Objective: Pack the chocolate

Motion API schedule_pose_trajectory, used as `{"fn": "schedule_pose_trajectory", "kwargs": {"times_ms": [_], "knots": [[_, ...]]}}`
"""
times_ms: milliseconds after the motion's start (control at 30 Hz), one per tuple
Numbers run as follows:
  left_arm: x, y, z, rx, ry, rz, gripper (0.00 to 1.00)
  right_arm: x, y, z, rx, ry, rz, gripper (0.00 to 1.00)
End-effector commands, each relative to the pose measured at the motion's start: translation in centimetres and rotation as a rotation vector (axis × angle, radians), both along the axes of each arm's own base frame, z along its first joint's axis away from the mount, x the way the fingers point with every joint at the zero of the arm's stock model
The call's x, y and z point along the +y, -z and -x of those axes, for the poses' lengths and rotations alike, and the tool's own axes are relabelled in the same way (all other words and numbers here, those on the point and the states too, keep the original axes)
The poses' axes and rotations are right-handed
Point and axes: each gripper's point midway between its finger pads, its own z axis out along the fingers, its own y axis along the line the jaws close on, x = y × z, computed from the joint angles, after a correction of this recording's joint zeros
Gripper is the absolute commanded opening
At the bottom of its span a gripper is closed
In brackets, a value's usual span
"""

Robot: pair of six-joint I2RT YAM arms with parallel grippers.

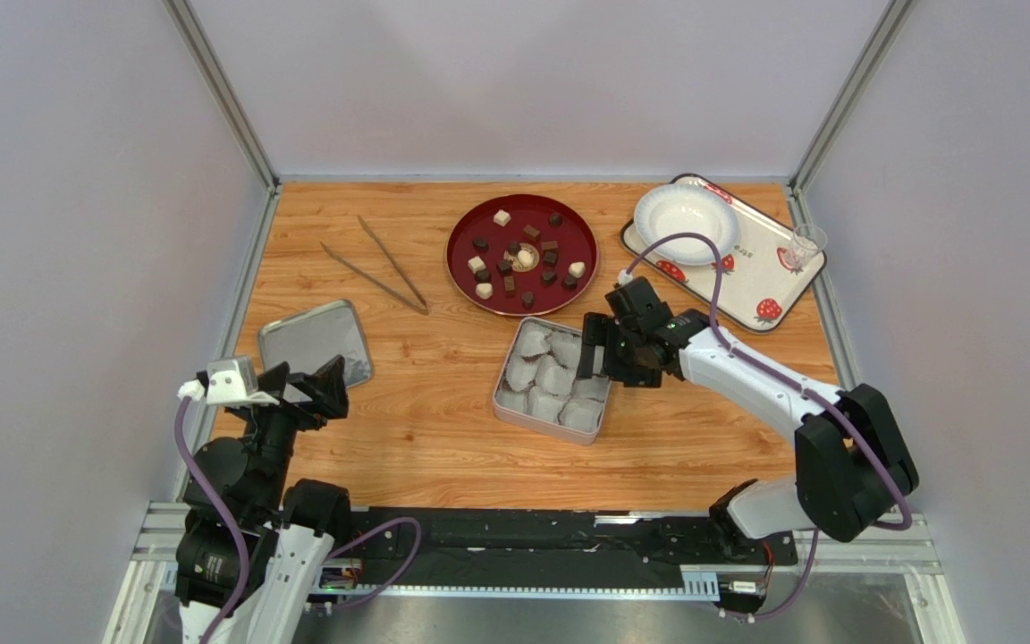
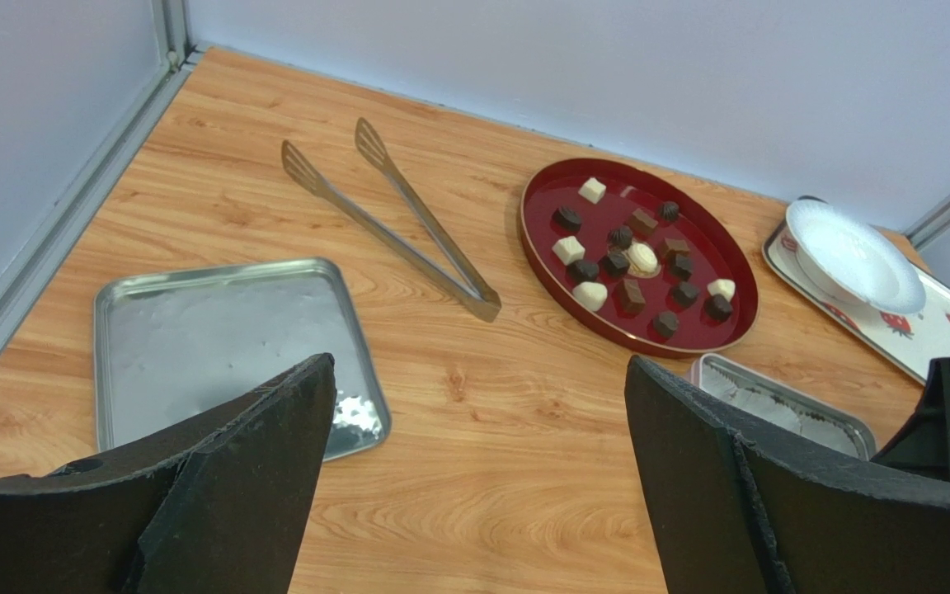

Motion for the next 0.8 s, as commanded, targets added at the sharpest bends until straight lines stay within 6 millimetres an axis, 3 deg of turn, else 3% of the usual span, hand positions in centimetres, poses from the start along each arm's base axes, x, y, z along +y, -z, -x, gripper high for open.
{"fn": "schedule_pose_trajectory", "kwargs": {"times_ms": [0,167,367,500,600,667,767], "knots": [[0.3,-2.9,2.6,-0.168,0.015,0.046,0.95,4.5,-0.6,-0.1,-0.024,-0.050,-0.123,0.88],[0.3,-3.0,2.6,-0.171,0.013,0.048,0.95,9.8,-0.8,1.7,-0.014,-0.130,-0.175,0.88],[0.3,-2.9,2.6,-0.167,0.013,0.046,0.95,18.3,-2.7,6.7,-0.019,-0.321,-0.277,0.88],[0.3,-2.9,2.4,-0.162,0.013,0.043,0.94,21.1,-3.9,7.9,-0.058,-0.458,-0.297,0.89],[0.2,-2.7,2.2,-0.147,0.015,0.040,0.95,21.3,-4.3,8.1,-0.064,-0.508,-0.286,0.88],[0.1,-2.5,1.9,-0.132,0.016,0.035,0.94,20.1,-4.6,7.8,-0.088,-0.525,-0.231,0.89],[0.1,-2.2,1.3,-0.099,0.008,0.027,0.94,17.1,-5.6,5.9,-0.157,-0.497,-0.143,0.90]]}}
